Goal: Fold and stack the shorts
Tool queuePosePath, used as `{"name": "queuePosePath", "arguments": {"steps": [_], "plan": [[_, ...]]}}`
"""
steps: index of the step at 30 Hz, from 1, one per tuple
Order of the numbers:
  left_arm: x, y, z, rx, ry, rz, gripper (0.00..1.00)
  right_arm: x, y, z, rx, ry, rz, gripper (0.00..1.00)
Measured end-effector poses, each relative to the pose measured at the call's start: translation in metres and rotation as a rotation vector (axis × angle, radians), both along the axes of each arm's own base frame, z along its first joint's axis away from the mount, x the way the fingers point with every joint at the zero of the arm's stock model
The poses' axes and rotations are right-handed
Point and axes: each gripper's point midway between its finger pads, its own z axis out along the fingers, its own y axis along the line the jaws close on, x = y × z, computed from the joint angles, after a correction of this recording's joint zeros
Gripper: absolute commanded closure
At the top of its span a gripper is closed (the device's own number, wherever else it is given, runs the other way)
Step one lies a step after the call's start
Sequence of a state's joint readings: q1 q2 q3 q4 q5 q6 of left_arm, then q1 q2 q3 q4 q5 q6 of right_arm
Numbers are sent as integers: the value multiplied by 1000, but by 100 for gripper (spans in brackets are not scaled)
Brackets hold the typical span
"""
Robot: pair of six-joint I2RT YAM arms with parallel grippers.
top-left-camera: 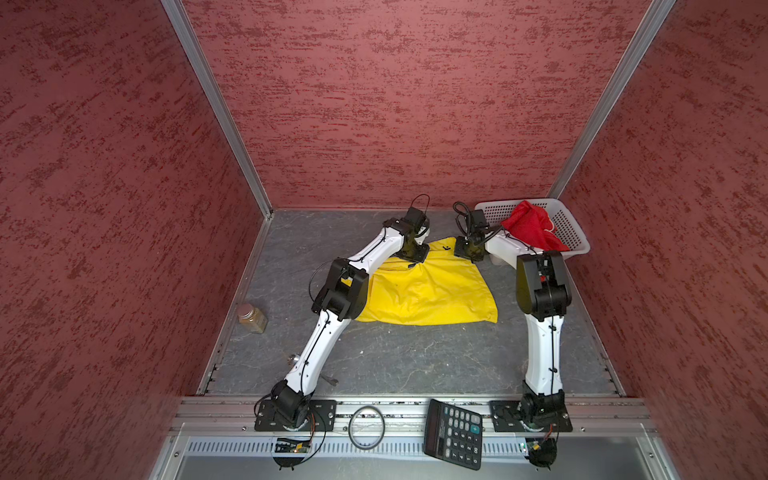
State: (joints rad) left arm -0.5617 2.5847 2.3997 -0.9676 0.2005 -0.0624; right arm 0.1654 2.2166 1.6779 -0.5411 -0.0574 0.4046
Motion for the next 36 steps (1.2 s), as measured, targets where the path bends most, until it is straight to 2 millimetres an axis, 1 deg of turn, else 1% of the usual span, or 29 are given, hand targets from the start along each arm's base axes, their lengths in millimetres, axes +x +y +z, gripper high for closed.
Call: {"name": "queuePosePath", "arguments": {"steps": [5,8,13,16,17,19,20,22,25,27,29,31,33,36], "plan": [[5,9,0,4,3,19,97,0,5,1,5,-5,6,37],[8,16,0,7,6,31,97,0,5,1,-9,-8,3,36],[9,21,-2,13,9,41,97,2,0,1,-50,-14,-6,33],[9,22,-4,18,11,42,97,6,-2,3,-63,-23,-10,31],[8,22,-4,20,13,42,97,8,-2,3,-65,-27,-10,32],[8,22,-5,21,14,42,97,13,-1,5,-65,-37,-5,43],[8,22,-5,21,14,43,97,17,0,6,-63,-44,-4,45],[8,23,-5,22,14,46,97,27,4,11,-50,-65,0,45],[8,23,-5,22,15,51,96,38,8,11,-35,-84,6,45],[8,23,-5,21,16,52,96,41,10,9,-28,-85,8,50],[8,23,-5,21,16,52,96,43,12,5,-21,-81,11,60],[8,23,-5,21,16,53,96,44,14,0,-11,-73,14,74],[8,23,-5,21,16,54,96,44,15,-3,-2,-69,11,85],[9,23,-5,19,18,59,96,44,17,-3,15,-67,11,94]]}}
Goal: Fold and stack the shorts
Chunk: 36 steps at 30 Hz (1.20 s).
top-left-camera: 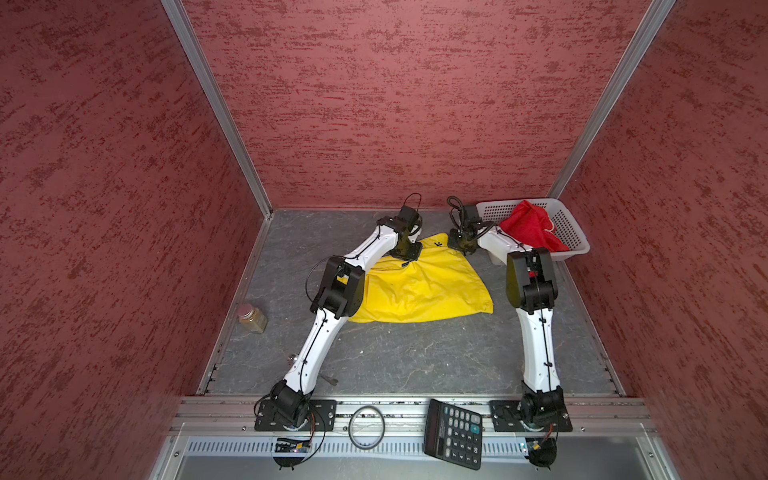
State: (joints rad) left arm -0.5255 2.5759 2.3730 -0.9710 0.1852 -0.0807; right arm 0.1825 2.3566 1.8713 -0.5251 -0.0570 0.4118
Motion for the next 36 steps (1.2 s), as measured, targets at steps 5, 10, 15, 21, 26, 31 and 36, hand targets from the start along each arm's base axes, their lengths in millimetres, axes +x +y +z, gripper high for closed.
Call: {"name": "queuePosePath", "arguments": {"steps": [5,10,15,21,26,31,36], "plan": [[0,0,1,-3,0,5,95,1,1,4,3,-9,-2,100],[1,-1,10,-11,-9,12,94,4,0,32,3,-59,-7,100],[1,-3,30,-30,-36,13,93,8,2,79,13,-148,-13,94],[2,-4,56,-50,-74,14,92,12,-1,100,10,-199,-29,73],[0,-3,55,-46,-66,15,92,8,-2,89,14,-179,-35,87],[-1,-3,55,-44,-61,17,92,0,-1,67,20,-129,-34,90],[-1,-3,55,-45,-62,18,92,2,3,55,40,-104,-27,44]]}}
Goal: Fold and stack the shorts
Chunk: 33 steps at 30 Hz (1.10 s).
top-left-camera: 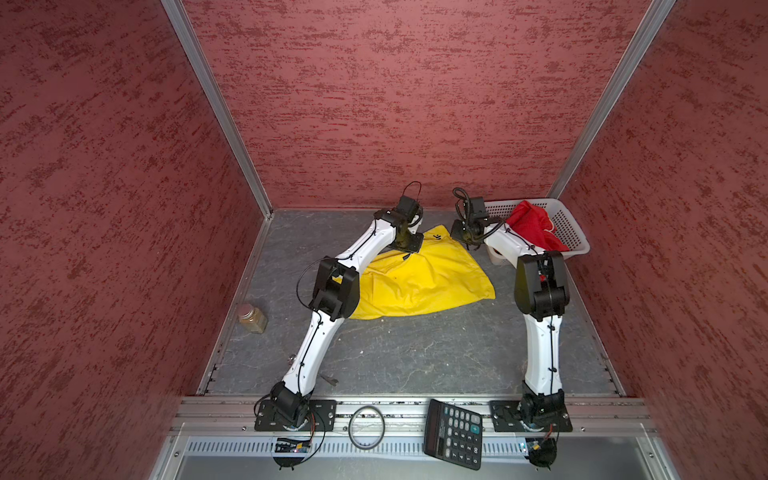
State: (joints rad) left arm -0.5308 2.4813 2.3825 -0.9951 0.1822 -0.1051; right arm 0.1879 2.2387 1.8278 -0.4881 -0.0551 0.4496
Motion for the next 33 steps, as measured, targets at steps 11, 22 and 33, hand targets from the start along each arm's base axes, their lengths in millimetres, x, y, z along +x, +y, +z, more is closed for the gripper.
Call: {"name": "queuePosePath", "arguments": {"steps": [11,22,33], "plan": [[1,1,0,-1,2,5,91,-1,22,-33,52,70,62,39],[2,3,-6,4,11,9,91,-10,35,-55,73,116,82,100],[-1,5,-8,13,23,11,91,-17,26,5,59,12,60,100]]}}
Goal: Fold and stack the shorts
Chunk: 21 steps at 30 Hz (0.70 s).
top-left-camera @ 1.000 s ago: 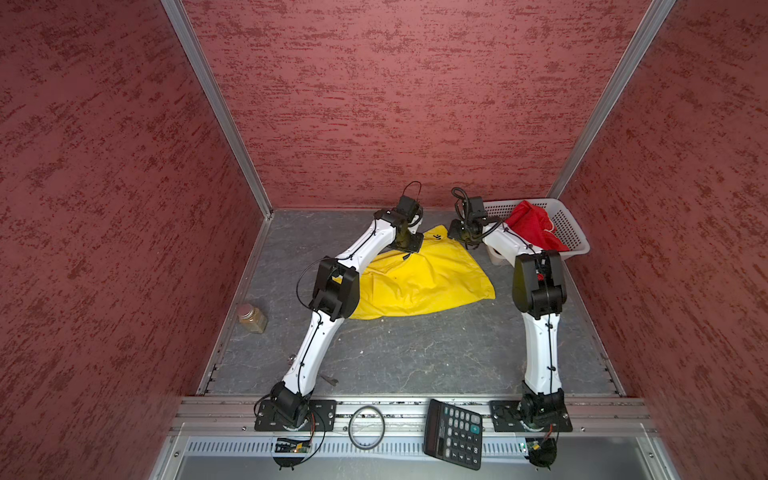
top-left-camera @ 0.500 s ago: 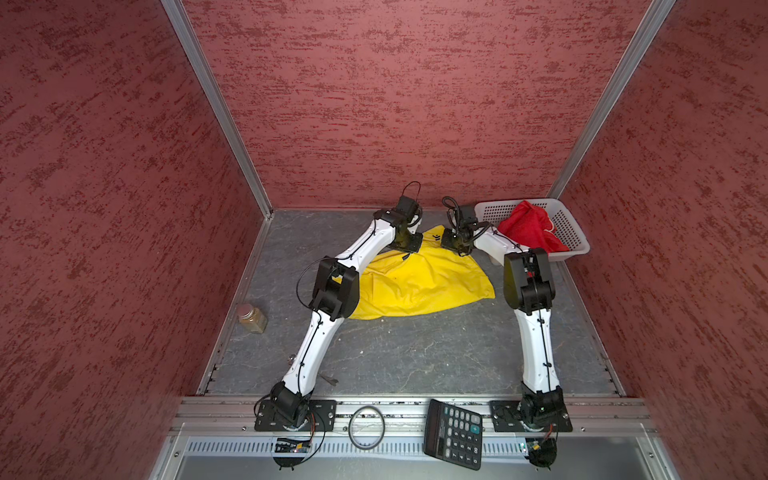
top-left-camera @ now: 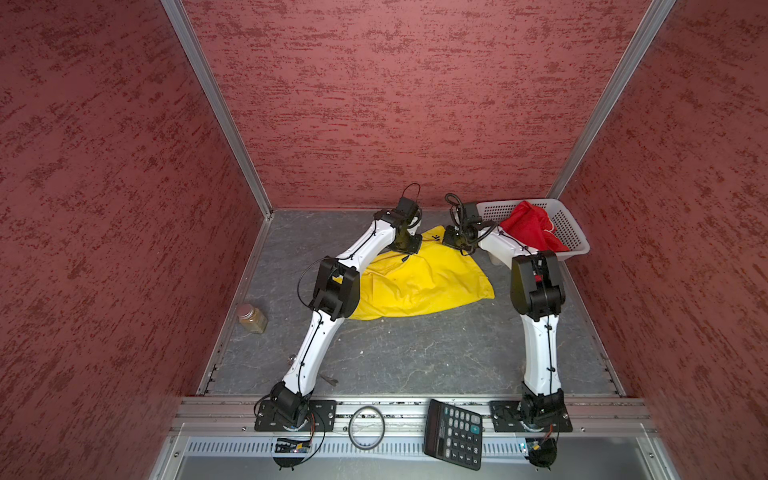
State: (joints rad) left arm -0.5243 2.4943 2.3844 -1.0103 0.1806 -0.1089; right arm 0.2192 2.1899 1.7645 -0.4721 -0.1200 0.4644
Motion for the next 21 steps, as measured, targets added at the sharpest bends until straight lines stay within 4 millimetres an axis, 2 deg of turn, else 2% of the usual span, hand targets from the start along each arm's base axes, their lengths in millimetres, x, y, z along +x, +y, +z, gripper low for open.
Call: {"name": "queuePosePath", "arguments": {"steps": [5,8,10,13,14,17,21], "plan": [[4,-2,8,-12,-22,0,91,5,-2,72,15,-158,-17,100],[12,-5,24,-29,-64,11,91,11,-1,94,11,-225,-29,100],[19,-3,31,-39,-91,30,91,18,-3,99,7,-257,-42,100],[31,4,36,-57,-111,80,92,29,-4,92,-4,-278,-58,100],[36,8,37,-64,-114,102,92,36,-4,85,-9,-276,-62,100],[52,23,39,-86,-128,171,93,53,2,54,-19,-257,-62,100],[68,40,31,-110,-128,245,91,62,17,6,-27,-208,-40,98]]}}
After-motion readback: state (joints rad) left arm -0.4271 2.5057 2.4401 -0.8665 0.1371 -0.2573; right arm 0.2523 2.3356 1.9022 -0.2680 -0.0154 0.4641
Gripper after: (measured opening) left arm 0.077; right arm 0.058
